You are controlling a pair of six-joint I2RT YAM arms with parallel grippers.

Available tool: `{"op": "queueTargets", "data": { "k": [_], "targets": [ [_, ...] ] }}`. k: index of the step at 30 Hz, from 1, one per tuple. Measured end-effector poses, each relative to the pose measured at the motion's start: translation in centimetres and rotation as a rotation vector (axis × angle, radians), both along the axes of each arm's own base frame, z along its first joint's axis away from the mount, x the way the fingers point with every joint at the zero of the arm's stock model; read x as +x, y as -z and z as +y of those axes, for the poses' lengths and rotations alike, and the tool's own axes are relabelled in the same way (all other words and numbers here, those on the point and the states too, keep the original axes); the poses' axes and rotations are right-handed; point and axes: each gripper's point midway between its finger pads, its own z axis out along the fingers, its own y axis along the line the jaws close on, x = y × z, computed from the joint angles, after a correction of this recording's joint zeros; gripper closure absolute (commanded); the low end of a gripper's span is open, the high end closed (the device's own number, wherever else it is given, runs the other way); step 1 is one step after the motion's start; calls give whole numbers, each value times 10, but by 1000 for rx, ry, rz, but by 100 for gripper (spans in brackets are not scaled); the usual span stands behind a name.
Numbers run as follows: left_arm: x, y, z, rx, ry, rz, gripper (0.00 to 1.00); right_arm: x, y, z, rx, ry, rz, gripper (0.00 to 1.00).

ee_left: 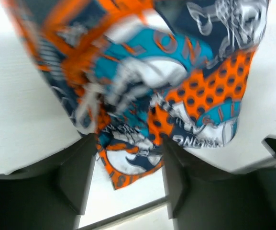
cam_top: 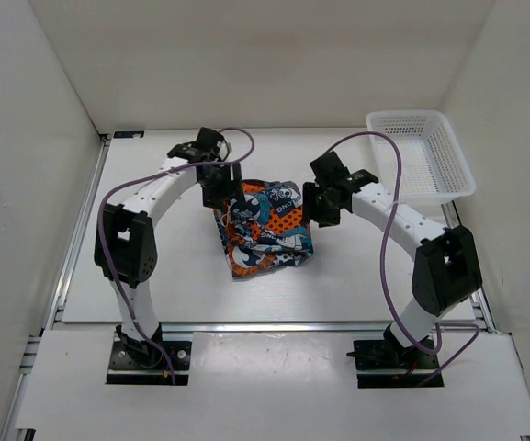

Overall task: Fold and stack the shorts
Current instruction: Fold the shorts

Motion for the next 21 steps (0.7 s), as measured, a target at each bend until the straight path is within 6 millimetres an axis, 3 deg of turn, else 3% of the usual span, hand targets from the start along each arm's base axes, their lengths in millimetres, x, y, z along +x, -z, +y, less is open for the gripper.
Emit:
{"op": "queueTargets", "data": {
  "k": [3, 6, 10, 11, 12, 13, 17, 21],
  "targets": [
    [-15, 12, -22, 14, 68, 36, 18, 2, 0, 0, 19, 12, 0, 26],
    [-21, 31, -30, 34, 95, 85, 21, 4, -2, -2, 36, 22, 0, 18],
    [-18, 59, -32, 53, 97, 146, 44, 7, -3, 1, 61, 18, 0, 14],
    [-17, 66, -32, 57, 99, 157, 54, 7, -1, 3, 69, 13, 4, 14],
    [-17, 71, -32, 60, 98, 169, 85, 9, 2, 5, 75, 9, 9, 14],
    [-17, 76, -31, 64, 98, 181, 90, 11, 7, 8, 82, 4, 22, 14],
    [-16, 81, -26, 74, 103, 191, 90, 15, 44, 13, 76, -2, 106, 14],
    [-13, 69, -18, 61, 86, 169, 90, 12, 73, 14, 74, -7, 186, 23]
  ]
}}
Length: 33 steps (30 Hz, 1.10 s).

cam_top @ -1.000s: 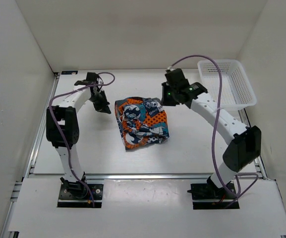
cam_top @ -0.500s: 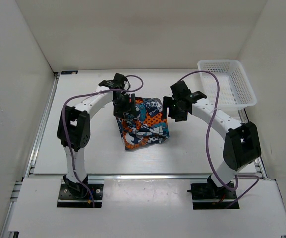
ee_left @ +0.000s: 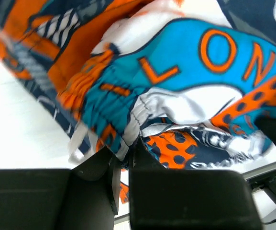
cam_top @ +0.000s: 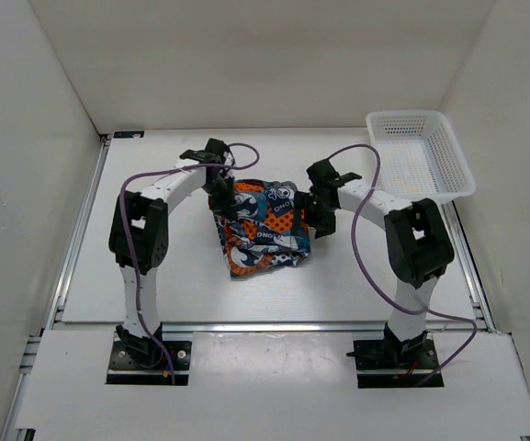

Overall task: Fold and stack the shorts
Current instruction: Fold the shorts

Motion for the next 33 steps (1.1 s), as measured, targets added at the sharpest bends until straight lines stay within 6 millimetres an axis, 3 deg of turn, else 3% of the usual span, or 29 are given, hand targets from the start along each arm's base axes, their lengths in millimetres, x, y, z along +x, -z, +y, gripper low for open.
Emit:
{"op": "queueTargets", "data": {
  "k": [1, 4, 5, 7, 13, 14, 18, 19, 21, 22, 24, 26, 29, 33],
  "targets": [
    [0, -5, 4, -3, -9, -6, 90, 0, 3, 1, 4, -4, 7, 29],
    [0, -20, 20, -12, -39, -31, 90, 0, 6, 9, 31, -26, 10, 60],
    [1, -24, 24, -15, -47, -40, 90, -1, 6, 12, 40, -34, 11, 76],
    [4, -27, 32, -17, -64, -48, 90, -2, 9, 18, 51, -46, 14, 83],
    [-4, -15, 40, -4, -67, -10, 56, -9, 12, 31, 70, -71, 20, 75],
    [-4, -14, 41, -2, -67, -7, 38, -10, 11, 32, 72, -71, 20, 72],
    [-7, -17, 49, 7, -79, 4, 22, -9, 3, 33, 70, -68, -6, 37],
    [-7, -20, 54, 12, -90, 3, 22, -7, -2, 32, 68, -59, -19, 31],
    [-7, -32, 65, 17, -116, -16, 32, -2, -18, 28, 63, -46, -71, 29],
    [-6, -40, 68, 15, -125, -33, 59, 0, -29, 26, 62, -38, -104, 29],
    [-4, -58, 75, 6, -149, -78, 86, 4, -50, 20, 55, -21, -164, 31],
    [-1, -73, 75, -11, -146, -119, 90, 6, -71, 14, 51, -4, -224, 40],
    [9, -81, 61, -32, -120, -149, 90, 6, -96, 5, 44, 23, -289, 41],
    [35, -56, 40, -26, -105, -128, 90, -6, -112, -13, 16, 53, -333, 40]
  ]
}}
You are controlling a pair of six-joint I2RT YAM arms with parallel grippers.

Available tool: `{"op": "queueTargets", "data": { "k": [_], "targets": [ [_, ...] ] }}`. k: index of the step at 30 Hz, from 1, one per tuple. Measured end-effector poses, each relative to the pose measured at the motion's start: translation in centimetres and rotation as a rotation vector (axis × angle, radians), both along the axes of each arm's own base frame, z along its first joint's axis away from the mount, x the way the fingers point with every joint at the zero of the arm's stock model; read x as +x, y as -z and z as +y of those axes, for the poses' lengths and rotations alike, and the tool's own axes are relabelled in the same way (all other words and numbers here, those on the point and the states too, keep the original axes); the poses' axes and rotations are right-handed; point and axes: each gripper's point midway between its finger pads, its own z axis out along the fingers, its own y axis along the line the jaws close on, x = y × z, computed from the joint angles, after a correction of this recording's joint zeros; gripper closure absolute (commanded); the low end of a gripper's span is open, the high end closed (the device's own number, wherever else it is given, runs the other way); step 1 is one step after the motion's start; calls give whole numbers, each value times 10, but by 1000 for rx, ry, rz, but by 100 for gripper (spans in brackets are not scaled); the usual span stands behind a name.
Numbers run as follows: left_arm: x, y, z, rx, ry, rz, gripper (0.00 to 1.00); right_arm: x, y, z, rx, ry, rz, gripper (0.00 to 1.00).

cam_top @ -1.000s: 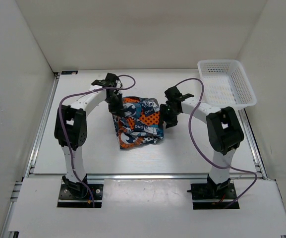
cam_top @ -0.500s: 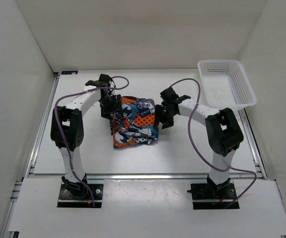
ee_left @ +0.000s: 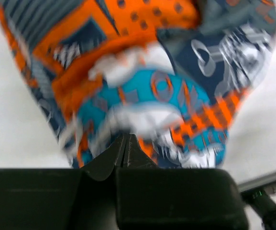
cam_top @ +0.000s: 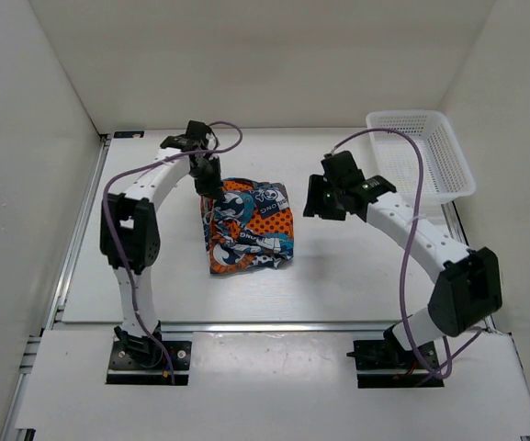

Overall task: Fold and stack the shorts
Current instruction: Fold the shorts

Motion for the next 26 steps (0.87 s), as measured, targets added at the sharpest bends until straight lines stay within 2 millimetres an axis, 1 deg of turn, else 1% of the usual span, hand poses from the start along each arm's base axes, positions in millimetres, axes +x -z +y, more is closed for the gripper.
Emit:
{"op": "queueTargets", "data": {
  "k": [2, 4, 6, 7, 8, 9, 10, 11, 12, 13, 14, 16, 17, 19, 21, 22, 24, 25, 26],
  "targets": [
    [11, 26, -4, 24, -10, 36, 90, -11, -2, -12, -21, 19, -2, 40],
    [20, 57, -3, 58, -29, 80, 90, -23, -2, -24, -43, 38, 5, 39],
    [21, 85, 0, 85, -43, 134, 90, -35, -3, -36, -66, 57, 9, 37],
    [20, 95, 0, 86, -48, 156, 90, -40, -5, -41, -77, 66, 8, 37],
    [21, 92, 0, 79, -54, 161, 86, -44, -8, -47, -87, 75, 2, 36],
    [23, 88, 2, 83, -57, 150, 71, -48, -12, -53, -94, 87, -6, 32],
    [26, 81, 2, 85, -56, 130, 57, -51, -19, -59, -99, 103, -27, 24],
    [29, 73, 2, 85, -56, 109, 41, -53, -25, -63, -98, 118, -46, 16],
    [31, 62, 1, 82, -56, 85, 29, -56, -33, -69, -98, 134, -72, 2],
    [32, 50, 1, 80, -50, 60, 16, -59, -43, -75, -94, 152, -102, 0],
    [33, 34, 1, 76, -47, 28, 9, -61, -51, -81, -94, 170, -132, 0],
    [31, -10, 2, 57, -49, -53, 8, -67, -66, -97, -105, 213, -190, 0],
    [28, -37, 3, 43, -52, -105, 7, -70, -72, -103, -112, 232, -211, 0],
    [18, -98, 7, 11, -59, -235, 7, -77, -79, -119, -140, 277, -242, 0],
    [-1, -160, 15, -23, -70, -380, 7, -82, -82, -135, -178, 321, -257, 0],
    [-17, -191, 20, -43, -77, -460, 7, -85, -83, -142, -197, 343, -261, 0],
    [-51, -232, 33, -65, -97, -570, 7, -90, -83, -152, -222, 372, -262, 0],
    [-68, -246, 40, -74, -110, -616, 7, -93, -84, -156, -229, 381, -264, 0],
    [-86, -256, 47, -78, -127, -654, 7, -95, -85, -159, -233, 389, -267, 0]
  ]
}}
